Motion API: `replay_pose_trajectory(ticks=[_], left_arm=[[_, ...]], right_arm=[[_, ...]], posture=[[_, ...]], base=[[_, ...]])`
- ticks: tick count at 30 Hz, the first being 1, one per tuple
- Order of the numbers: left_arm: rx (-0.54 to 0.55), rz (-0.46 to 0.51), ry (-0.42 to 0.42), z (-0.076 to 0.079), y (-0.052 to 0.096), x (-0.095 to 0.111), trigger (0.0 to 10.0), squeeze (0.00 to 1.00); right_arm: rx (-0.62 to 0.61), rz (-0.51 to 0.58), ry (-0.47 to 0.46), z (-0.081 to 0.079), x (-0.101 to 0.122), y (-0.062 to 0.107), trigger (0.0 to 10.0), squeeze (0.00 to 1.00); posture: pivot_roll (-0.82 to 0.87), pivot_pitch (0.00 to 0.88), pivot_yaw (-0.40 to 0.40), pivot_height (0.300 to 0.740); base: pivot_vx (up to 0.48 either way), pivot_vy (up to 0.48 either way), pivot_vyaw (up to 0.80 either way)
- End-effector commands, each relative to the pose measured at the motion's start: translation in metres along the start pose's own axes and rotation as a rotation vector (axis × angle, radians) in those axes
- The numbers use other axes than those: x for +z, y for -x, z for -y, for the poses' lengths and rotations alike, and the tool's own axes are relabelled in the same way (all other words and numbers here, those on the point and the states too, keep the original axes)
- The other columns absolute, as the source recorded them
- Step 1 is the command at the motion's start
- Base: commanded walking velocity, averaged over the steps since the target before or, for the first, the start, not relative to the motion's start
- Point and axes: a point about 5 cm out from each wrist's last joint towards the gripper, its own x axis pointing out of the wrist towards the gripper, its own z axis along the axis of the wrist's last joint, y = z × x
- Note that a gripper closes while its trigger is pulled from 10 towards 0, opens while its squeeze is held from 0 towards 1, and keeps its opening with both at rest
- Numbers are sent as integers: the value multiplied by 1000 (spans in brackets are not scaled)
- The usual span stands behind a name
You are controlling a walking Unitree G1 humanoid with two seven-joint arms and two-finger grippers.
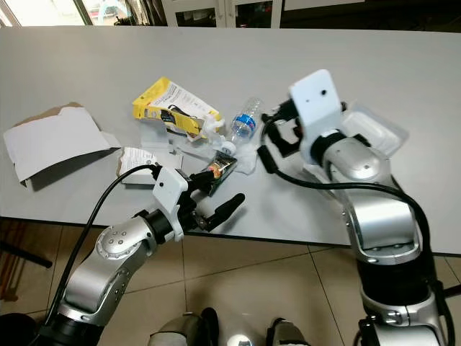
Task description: Picking trash to rubbish bin
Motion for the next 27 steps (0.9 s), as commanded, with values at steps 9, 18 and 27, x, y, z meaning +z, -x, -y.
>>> replay_pose_trajectory(ticks=[9, 18, 27], left_arm=[[-4, -11, -8, 3, 1, -3, 10000, 0], [1, -10, -9, 1, 3, -2, 10000, 0], [-1, -21, -3, 3, 8, -2, 10000, 0]], right_arm=[[-83, -42, 98, 17, -9, 0, 10000, 8], [-239, -149, 86, 38, -27, 1, 10000, 12], [-293, -266, -30, 39, -59, 4, 10000, 0]], posture=[[-33, 171, 81, 740], [-29, 181, 82, 740], [-13, 220, 91, 740]], base=[[0, 0, 0], [0, 0, 0], [0, 0, 0]])
